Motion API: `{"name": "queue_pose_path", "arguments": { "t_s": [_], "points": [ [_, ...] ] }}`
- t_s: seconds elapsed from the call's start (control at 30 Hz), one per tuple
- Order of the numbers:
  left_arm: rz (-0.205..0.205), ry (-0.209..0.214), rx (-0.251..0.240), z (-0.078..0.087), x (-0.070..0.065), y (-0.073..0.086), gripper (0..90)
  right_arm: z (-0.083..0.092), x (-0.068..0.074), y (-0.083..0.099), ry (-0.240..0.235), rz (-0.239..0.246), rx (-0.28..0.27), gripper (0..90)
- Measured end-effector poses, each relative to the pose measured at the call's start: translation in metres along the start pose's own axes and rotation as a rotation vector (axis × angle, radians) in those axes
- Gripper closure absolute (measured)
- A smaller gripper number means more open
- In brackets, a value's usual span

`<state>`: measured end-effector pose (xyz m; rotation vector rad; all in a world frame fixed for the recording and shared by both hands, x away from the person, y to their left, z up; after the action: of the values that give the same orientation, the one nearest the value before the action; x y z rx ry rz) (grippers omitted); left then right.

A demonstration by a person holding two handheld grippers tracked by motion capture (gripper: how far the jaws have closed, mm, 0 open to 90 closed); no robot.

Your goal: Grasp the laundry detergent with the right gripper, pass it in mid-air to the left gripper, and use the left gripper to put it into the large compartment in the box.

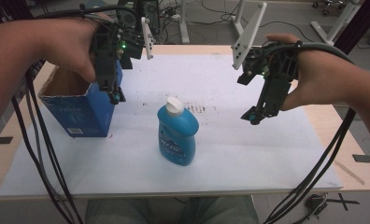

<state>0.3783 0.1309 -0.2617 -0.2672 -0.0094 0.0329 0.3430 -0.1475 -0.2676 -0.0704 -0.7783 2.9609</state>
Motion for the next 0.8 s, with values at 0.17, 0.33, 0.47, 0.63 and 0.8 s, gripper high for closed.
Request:
{"name": "queue_pose_path", "arguments": {
  "t_s": [0.17,0.33,0.47,0.63,0.8],
  "points": [
    [-0.002,0.0,0.0,0.0,-0.004,0.003,1.8,-0.009,0.012,0.011,0.006,-0.047,-0.092,2.7],
    [-0.01,0.0,-0.003,0.0,-0.007,0.001,1.8,-0.023,0.026,0.023,0.016,-0.097,-0.164,2.7],
    [-0.018,-0.001,-0.003,-0.001,-0.007,-0.001,1.8,-0.037,0.034,0.029,0.018,-0.137,-0.209,2.7],
    [-0.025,0.004,-0.003,-0.001,-0.007,-0.001,1.8,-0.052,0.042,0.034,0.056,-0.184,-0.267,2.7],
    [-0.026,0.006,-0.004,-0.002,-0.006,-0.001,1.8,-0.069,0.048,0.036,0.071,-0.239,-0.349,2.7]
  ]
}}
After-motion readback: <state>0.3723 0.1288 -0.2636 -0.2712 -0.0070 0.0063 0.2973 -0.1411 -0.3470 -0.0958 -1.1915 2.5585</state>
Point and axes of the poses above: each handheld gripper's, and its own axes: z roughly backward along the jaws, y roughly out of its underside, x roughly to its left, the point moved 1 cm from there along -z, roughly forward along the jaws, and after that the axes turned 12 degrees about -x, right-handed, at the moved point
